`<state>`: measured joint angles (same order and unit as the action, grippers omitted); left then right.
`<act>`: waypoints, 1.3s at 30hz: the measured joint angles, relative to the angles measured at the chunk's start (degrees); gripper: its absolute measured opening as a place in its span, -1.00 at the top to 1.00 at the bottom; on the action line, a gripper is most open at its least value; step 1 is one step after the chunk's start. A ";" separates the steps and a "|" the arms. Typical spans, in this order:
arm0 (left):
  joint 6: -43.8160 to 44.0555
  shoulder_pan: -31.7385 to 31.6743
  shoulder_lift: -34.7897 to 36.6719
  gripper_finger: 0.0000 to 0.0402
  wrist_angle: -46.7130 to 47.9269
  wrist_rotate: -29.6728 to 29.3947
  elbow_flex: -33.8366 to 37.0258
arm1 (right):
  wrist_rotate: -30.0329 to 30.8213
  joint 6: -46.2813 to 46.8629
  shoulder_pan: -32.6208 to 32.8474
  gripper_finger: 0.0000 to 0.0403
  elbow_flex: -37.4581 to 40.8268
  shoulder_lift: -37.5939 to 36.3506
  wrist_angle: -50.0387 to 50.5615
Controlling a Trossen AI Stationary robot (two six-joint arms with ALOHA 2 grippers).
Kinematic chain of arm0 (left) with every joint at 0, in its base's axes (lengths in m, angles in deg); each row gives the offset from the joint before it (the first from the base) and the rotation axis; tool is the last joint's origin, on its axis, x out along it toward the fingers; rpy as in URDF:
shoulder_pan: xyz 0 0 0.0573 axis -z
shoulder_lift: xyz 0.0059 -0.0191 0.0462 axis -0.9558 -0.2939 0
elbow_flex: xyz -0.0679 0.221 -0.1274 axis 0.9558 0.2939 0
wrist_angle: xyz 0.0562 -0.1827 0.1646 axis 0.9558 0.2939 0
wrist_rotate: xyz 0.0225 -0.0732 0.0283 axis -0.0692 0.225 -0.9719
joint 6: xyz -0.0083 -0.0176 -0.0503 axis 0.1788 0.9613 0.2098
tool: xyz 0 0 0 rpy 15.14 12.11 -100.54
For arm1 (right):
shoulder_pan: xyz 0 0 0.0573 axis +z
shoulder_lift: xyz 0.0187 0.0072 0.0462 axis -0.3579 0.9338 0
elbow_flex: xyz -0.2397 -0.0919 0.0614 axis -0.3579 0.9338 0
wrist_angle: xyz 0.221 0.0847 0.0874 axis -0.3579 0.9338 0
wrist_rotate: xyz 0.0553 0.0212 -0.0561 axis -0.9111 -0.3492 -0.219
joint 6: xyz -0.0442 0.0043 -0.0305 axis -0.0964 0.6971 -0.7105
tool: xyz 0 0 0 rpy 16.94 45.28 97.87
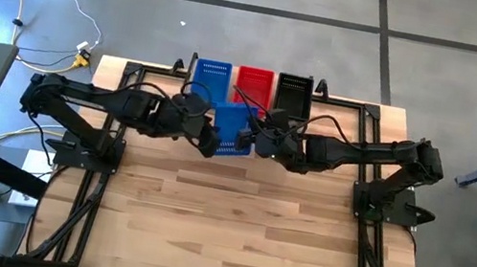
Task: Stack baskets on shelf by color
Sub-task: Stack the blue basket into the blue baskets on the shelf
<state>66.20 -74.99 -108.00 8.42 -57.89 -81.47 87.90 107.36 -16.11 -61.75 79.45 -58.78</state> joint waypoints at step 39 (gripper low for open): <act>-6.60 -4.55 1.54 0.99 0.52 1.04 -0.43 | -4.59 -17.73 -1.95 0.32 -0.07 -6.19 -4.80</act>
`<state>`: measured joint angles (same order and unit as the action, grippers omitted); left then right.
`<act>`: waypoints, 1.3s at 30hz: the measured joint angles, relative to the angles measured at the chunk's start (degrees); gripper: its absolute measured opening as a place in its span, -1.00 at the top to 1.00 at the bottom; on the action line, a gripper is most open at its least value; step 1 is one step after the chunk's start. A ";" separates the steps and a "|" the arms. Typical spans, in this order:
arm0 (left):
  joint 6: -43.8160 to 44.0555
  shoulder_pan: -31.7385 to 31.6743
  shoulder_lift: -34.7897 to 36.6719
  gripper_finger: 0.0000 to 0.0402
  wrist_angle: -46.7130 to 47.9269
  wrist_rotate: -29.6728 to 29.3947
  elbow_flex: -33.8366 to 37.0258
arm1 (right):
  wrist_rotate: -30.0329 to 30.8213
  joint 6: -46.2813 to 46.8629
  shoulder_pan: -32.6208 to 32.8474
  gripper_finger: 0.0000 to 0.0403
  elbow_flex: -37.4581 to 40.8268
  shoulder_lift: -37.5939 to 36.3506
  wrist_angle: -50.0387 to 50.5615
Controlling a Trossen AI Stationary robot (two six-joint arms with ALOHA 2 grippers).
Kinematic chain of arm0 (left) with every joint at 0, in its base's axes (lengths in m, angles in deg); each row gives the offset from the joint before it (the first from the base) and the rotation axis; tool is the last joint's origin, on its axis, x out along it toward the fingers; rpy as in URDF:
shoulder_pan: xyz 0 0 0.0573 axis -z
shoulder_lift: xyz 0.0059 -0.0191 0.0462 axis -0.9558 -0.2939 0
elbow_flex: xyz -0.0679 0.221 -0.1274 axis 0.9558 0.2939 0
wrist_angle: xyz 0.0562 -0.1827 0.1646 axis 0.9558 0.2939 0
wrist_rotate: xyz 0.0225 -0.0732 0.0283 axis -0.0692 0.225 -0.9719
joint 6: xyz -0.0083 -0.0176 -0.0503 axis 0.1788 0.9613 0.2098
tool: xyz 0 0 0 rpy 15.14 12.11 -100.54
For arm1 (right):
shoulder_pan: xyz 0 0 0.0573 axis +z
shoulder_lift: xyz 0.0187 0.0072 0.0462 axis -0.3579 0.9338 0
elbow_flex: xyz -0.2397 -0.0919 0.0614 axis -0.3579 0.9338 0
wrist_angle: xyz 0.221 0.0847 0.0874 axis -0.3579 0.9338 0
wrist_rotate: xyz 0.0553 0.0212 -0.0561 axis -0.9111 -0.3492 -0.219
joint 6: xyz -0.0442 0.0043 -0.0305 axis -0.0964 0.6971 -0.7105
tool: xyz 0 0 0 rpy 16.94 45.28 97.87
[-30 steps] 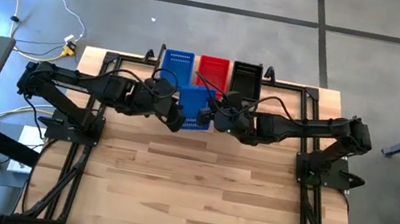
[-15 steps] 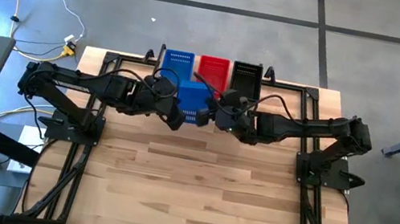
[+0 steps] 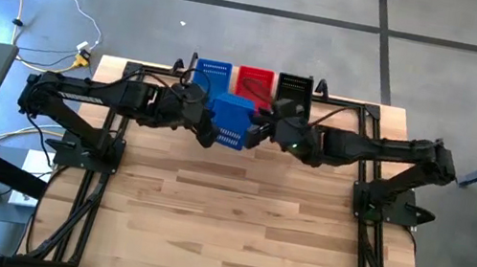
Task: Stack baskets on shelf by color
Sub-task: Stack the blue basket into the blue baskets on the shelf
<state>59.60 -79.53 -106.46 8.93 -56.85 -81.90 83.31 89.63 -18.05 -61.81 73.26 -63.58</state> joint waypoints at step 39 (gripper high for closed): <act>-1.25 -38.92 -0.28 1.00 15.23 34.10 -18.04 | -12.83 -14.20 -15.62 0.24 0.00 -11.82 21.51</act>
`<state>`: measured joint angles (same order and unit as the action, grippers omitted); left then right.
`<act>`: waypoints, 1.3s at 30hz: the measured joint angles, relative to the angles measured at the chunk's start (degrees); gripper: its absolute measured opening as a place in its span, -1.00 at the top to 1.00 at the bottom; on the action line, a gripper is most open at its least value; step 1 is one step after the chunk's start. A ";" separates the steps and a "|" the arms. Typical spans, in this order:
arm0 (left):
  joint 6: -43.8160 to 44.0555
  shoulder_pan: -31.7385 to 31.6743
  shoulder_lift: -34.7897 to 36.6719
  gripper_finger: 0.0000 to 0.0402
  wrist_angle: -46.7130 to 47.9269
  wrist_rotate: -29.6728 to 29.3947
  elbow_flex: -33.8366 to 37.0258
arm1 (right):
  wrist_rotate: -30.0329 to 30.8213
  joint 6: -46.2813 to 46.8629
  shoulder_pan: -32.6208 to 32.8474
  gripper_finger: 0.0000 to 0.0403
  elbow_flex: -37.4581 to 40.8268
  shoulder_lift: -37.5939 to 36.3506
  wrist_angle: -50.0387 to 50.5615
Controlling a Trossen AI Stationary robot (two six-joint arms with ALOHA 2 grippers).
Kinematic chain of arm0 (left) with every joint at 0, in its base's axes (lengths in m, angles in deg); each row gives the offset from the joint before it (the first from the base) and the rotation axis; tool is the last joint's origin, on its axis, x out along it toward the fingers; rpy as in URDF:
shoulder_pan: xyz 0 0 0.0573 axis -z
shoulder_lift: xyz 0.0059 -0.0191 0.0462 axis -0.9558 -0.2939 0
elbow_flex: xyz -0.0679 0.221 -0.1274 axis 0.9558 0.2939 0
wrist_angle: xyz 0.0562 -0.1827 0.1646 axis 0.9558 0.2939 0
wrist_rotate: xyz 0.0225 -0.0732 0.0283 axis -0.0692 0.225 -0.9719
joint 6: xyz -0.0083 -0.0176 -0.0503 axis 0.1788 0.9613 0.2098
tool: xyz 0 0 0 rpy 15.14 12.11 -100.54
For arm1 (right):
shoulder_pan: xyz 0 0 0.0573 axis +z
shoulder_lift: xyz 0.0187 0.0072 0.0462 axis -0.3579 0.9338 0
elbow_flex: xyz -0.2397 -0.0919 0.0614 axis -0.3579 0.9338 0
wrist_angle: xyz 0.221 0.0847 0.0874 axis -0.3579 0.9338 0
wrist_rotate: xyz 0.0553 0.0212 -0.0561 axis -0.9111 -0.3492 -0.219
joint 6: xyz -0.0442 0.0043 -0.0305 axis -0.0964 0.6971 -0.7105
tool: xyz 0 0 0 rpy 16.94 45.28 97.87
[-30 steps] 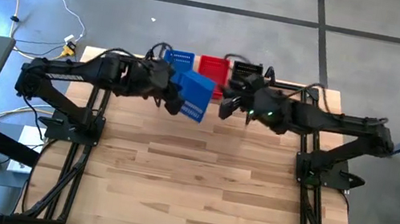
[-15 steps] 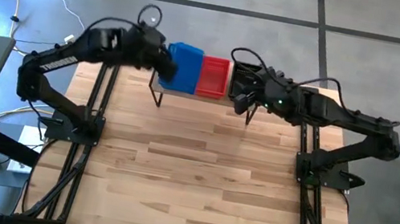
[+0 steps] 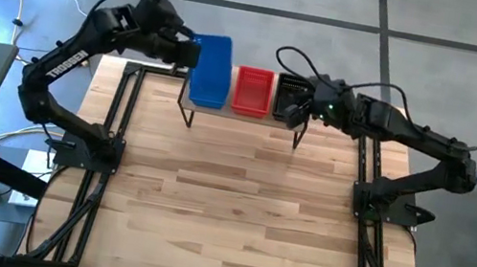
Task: Stack baskets on shelf by color
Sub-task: Stack the blue basket into the blue baskets on the shelf
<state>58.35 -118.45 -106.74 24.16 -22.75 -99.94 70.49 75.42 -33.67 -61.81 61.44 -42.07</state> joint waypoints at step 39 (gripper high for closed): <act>-1.61 -12.96 -11.89 1.00 10.42 14.95 0.00 | -1.27 -1.22 -3.18 0.24 0.15 0.02 5.98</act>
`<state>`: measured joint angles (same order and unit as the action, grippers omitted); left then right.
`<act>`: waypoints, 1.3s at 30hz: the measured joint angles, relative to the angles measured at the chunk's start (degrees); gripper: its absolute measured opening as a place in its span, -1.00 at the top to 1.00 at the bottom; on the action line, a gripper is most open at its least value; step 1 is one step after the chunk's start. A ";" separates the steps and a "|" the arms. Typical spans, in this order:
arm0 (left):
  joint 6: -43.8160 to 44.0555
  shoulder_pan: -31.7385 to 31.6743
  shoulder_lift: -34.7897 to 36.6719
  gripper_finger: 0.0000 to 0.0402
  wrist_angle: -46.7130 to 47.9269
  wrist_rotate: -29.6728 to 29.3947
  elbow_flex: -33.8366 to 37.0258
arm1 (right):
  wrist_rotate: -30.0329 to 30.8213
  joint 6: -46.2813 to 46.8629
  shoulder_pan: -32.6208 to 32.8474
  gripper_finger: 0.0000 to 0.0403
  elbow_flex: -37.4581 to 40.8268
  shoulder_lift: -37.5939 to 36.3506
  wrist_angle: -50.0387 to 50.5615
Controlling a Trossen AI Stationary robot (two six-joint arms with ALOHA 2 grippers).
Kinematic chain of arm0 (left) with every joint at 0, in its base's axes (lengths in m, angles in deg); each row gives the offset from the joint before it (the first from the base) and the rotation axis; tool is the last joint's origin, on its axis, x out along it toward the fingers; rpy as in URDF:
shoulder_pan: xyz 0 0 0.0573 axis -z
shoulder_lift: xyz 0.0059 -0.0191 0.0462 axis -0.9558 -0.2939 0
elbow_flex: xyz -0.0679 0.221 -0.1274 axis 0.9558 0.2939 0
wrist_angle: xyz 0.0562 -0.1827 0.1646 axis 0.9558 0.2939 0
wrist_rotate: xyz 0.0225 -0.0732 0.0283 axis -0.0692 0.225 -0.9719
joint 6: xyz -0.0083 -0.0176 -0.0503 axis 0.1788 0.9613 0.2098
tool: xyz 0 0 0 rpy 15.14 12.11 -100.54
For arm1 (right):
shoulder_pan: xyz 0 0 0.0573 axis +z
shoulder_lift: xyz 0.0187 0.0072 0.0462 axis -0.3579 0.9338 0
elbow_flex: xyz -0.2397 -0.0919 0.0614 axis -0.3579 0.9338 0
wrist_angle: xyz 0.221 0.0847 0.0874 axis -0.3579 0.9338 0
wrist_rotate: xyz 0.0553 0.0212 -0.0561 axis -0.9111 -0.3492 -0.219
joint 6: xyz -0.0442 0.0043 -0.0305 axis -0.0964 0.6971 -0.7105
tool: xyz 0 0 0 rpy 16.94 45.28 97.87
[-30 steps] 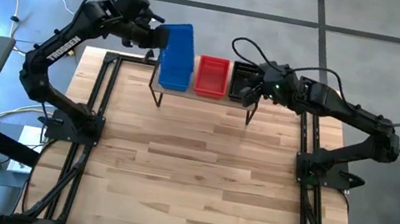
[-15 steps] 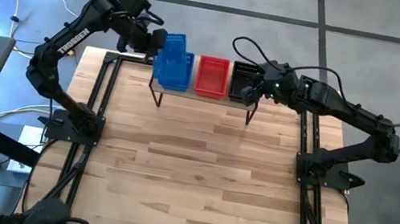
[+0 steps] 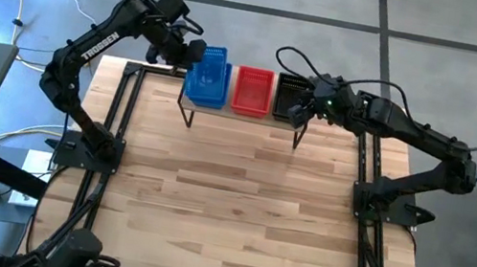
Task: Stack baskets on shelf by color
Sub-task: Stack the blue basket into the blue baskets on the shelf
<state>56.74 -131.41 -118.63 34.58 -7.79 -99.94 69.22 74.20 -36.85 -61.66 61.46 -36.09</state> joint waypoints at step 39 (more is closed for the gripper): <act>-3.60 -0.12 -3.37 0.68 -3.14 -0.06 0.00 | 0.90 0.17 0.00 0.24 0.00 0.00 0.29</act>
<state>53.14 -131.53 -122.00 31.44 -7.85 -99.94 70.12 74.37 -36.85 -61.66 61.46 -35.80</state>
